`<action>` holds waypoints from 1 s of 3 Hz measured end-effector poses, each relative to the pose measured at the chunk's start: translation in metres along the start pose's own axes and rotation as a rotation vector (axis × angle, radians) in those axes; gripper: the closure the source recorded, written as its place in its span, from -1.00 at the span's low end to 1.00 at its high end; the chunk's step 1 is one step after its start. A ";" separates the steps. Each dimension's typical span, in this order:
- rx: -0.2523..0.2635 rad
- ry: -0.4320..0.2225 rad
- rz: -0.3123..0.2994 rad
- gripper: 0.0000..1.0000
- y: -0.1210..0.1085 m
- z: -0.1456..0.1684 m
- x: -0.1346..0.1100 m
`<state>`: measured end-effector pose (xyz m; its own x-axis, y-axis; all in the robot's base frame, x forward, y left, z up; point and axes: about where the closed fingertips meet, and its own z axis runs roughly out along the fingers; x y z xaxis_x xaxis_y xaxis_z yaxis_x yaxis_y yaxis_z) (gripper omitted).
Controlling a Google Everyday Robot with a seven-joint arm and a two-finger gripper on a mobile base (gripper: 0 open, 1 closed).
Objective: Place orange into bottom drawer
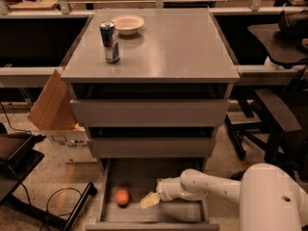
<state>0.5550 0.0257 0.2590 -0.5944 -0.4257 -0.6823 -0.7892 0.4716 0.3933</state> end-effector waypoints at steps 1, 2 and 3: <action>0.002 -0.002 0.000 -1.00 -0.002 0.000 -0.001; -0.041 0.027 -0.020 -1.00 0.017 -0.008 0.004; -0.072 0.158 -0.059 -1.00 0.050 -0.038 0.015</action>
Offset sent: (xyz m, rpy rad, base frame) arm -0.0400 -0.0044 0.0223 -0.0029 0.0318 0.1154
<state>0.5007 0.0136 0.2920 -0.5595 -0.5693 -0.6024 -0.8288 0.3884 0.4027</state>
